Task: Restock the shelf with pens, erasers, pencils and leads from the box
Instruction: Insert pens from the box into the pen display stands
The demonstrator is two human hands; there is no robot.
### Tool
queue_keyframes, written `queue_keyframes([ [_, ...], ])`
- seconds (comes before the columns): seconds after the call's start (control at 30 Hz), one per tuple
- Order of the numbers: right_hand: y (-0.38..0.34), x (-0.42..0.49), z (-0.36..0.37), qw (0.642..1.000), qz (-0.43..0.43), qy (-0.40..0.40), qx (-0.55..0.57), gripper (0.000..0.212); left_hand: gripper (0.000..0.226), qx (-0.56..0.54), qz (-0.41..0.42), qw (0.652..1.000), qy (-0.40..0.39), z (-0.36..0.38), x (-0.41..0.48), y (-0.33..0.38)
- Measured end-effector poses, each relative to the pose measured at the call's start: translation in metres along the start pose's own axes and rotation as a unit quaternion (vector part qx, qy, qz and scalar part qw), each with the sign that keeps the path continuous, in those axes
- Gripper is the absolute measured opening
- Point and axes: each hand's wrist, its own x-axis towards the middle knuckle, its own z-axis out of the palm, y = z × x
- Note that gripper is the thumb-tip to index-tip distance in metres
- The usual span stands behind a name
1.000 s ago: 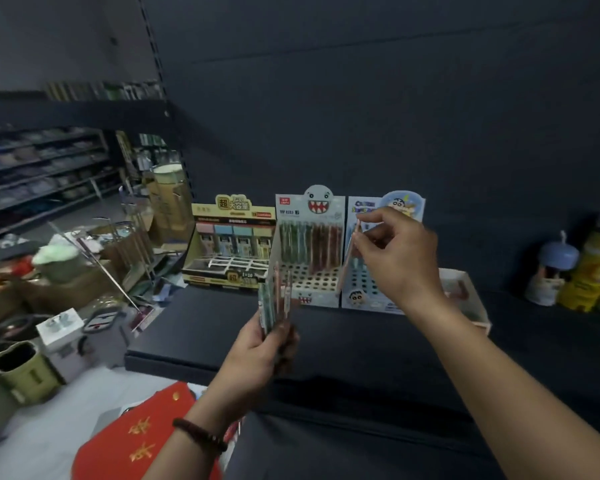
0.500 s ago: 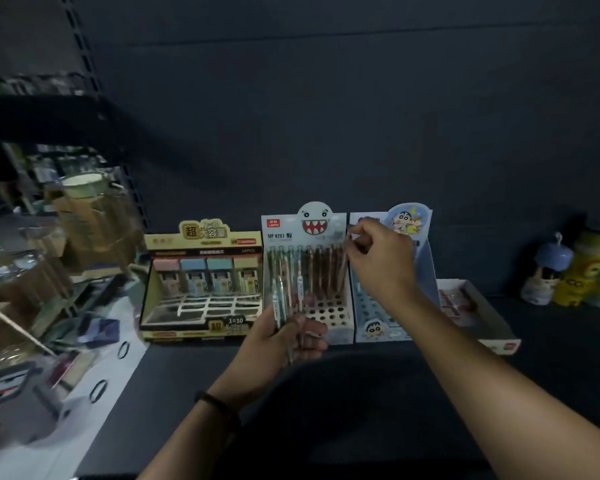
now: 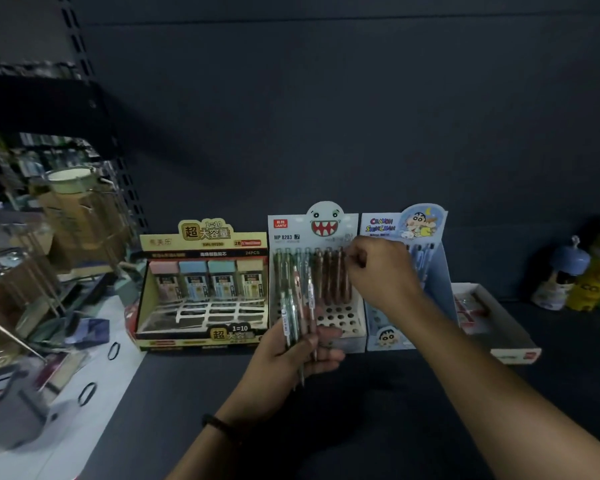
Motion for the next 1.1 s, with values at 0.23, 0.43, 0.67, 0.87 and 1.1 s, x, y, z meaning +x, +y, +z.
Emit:
queue_keyframes([
  [0.23,-0.020,-0.023,-0.020,0.978,-0.004,-0.002,0.211,0.010,0.035,-0.047,-0.002,0.999,-0.001,0.001,-0.002,0.004],
  [0.43,-0.029,-0.037,-0.015,0.937,-0.012,-0.176,0.303,0.011,0.030,-0.037,0.013,0.999,-0.008,0.000,-0.004,0.007],
  [0.67,-0.026,-0.031,-0.024,0.856,0.015,-0.228,0.464,0.020,0.030,-0.033,0.031,0.999,-0.016,-0.004,-0.003,0.010],
  [0.87,-0.021,-0.020,-0.017,0.890,0.026,-0.002,0.455,0.010,0.031,-0.018,0.043,0.998,0.033,-0.009,-0.001,0.002],
  [1.1,-0.010,-0.020,-0.003,0.975,-0.034,0.077,0.207,0.023,0.033,-0.047,0.010,0.998,0.043,-0.013,0.004,0.000],
])
